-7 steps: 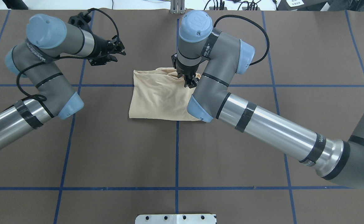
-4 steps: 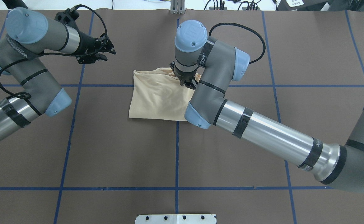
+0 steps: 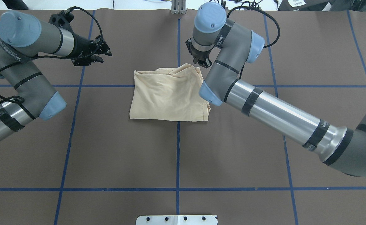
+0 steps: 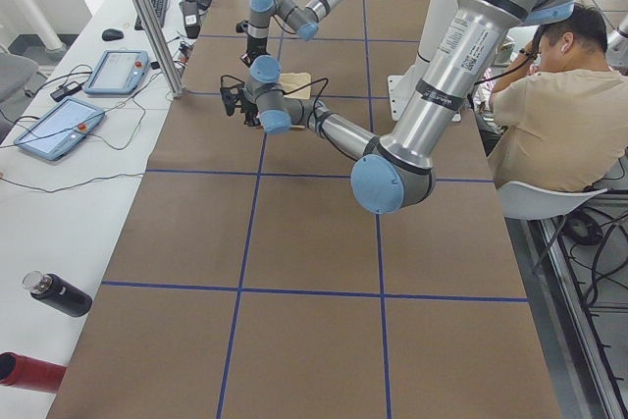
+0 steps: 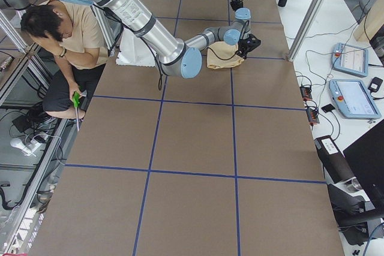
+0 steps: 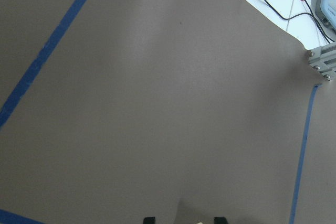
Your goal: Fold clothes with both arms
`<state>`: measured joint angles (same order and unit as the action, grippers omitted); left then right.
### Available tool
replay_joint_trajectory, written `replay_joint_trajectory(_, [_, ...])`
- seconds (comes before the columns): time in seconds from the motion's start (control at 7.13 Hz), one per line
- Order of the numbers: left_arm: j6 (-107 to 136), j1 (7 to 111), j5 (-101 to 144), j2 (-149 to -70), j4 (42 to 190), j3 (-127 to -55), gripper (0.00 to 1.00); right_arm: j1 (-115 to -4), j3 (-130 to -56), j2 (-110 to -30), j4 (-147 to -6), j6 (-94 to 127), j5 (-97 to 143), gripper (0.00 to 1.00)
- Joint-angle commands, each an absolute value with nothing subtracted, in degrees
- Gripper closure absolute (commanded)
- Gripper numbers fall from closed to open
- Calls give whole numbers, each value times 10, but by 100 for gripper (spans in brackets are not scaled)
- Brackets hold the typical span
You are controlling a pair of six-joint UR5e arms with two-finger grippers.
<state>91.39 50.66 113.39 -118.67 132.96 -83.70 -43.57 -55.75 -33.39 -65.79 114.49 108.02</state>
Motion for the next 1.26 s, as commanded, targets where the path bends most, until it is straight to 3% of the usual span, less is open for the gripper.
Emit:
replay_joint_trajectory(0.0, [875,514,1135,-1182,1326,-843,52,-501,-529,-339,-627,1154,1125,100])
replay_joint_trajectory(0.56, [684,545,1143,-1074,1328,-916,52,-607,-638,-494,-630,907,1239,100])
replay_joint_trajectory(1.12, [413,687,1260,-971,1330,-925,53,-748,-712,-653,-647,606,1330,100])
